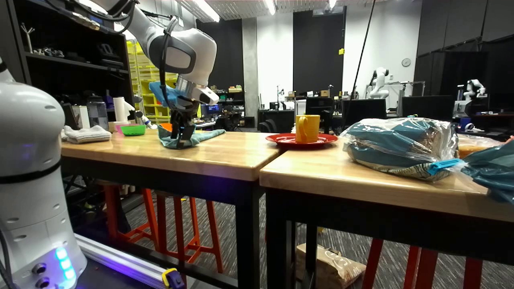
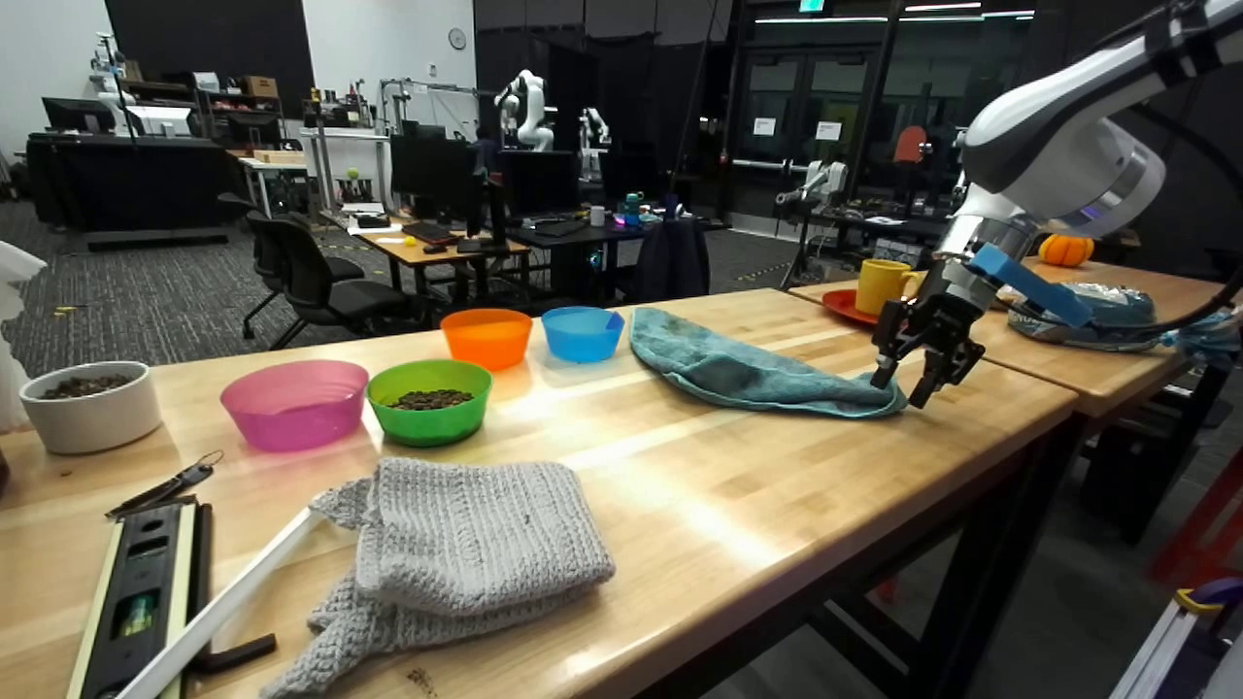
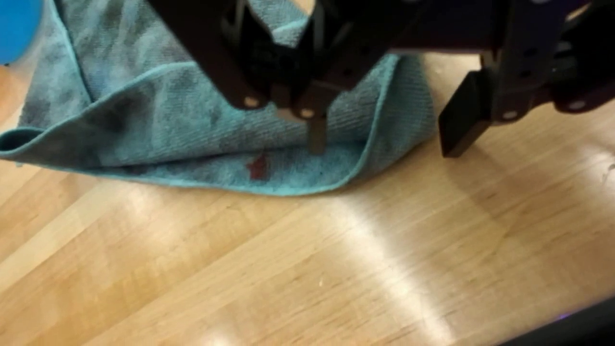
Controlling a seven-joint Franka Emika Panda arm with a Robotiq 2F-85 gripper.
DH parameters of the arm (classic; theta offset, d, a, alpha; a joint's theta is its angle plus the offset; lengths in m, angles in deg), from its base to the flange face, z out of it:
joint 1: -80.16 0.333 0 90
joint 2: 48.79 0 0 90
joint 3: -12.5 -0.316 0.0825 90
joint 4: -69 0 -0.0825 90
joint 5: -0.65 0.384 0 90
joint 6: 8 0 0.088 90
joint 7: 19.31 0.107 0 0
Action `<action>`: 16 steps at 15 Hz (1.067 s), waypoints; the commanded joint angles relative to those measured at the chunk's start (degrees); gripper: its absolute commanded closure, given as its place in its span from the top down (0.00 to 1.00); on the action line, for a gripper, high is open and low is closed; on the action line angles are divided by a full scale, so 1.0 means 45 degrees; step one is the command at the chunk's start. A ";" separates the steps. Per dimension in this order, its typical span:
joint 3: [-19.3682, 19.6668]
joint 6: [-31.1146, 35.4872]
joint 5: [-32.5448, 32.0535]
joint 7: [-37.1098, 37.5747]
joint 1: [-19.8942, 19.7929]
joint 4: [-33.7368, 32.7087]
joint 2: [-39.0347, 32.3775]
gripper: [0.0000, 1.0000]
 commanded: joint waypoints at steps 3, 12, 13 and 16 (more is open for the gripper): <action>-0.0151 0.0080 0.0163 0.0011 0.0121 0.0007 -0.0001 0.16; -0.0246 0.0366 -0.1036 0.0311 -0.0335 -0.0395 0.0176 0.01; -0.0241 0.0358 -0.1262 0.0349 -0.0395 -0.0511 0.0241 0.01; -0.0211 0.0177 -0.1585 0.0386 -0.0442 -0.1031 0.0373 0.01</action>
